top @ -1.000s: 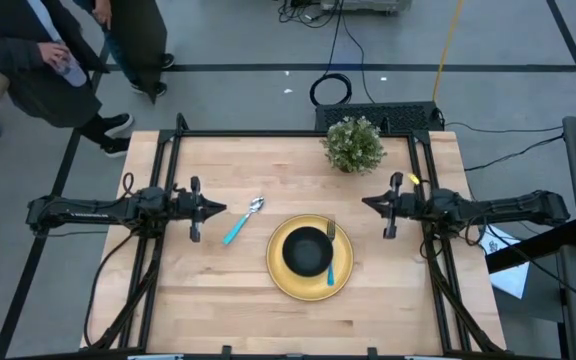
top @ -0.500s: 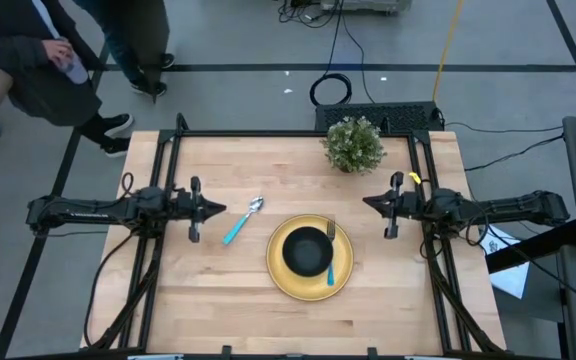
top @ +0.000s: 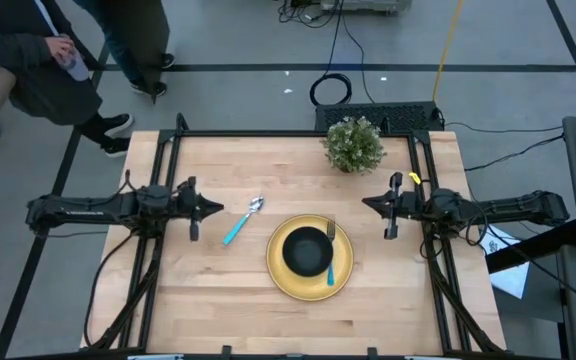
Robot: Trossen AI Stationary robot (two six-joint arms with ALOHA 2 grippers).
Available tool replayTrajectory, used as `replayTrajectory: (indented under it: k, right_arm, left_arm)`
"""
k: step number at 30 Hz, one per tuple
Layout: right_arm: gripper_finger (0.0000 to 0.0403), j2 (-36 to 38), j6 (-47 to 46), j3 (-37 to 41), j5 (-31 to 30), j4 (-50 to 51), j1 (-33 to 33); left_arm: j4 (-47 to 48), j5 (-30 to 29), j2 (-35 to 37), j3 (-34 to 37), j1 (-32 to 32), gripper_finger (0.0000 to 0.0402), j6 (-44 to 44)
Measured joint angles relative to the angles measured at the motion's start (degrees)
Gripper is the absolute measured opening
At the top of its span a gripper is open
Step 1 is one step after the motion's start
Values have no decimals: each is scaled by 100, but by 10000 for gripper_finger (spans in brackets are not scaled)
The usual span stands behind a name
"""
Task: Set table place
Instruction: Put the blue spoon into the black bowl
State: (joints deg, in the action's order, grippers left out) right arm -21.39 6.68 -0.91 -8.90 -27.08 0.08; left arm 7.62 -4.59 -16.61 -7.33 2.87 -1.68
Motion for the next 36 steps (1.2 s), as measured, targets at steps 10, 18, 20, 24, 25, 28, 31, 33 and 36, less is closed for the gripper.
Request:
replayTrajectory:
  k: [10,18,20,24,25,28,31,33,36]
  right_arm:
    - [0,-2,-4,4,2,137,0]
    - [0,0,-53,4,2,216,0]
    - [0,-2,-110,4,2,218,0]
    - [0,-1,-151,4,4,246,0]
    - [0,0,-151,4,4,261,0]
    - [0,-2,-176,4,4,304,0]
    - [0,0,-262,4,2,349,0]
    - [0,-2,-299,4,2,379,0]
    - [0,-2,-302,4,3,383,0]
  left_arm:
    - [411,-159,-728,-781,1,146,-992]
    - [463,598,-1858,-1210,-1,240,-1709]
    - [582,607,-2166,-1479,-1,248,-1638]
    - [1567,613,-2779,-2117,31,250,-1618]
    - [1838,614,-2930,-2307,49,250,-1709]
    - [2545,609,-3389,-2775,100,250,-2166]
    - [2873,585,-3839,-3056,101,250,-2508]
    - [2962,574,-4137,-3128,101,250,-2591]
    - [2990,360,-4606,-3156,97,250,-2773]
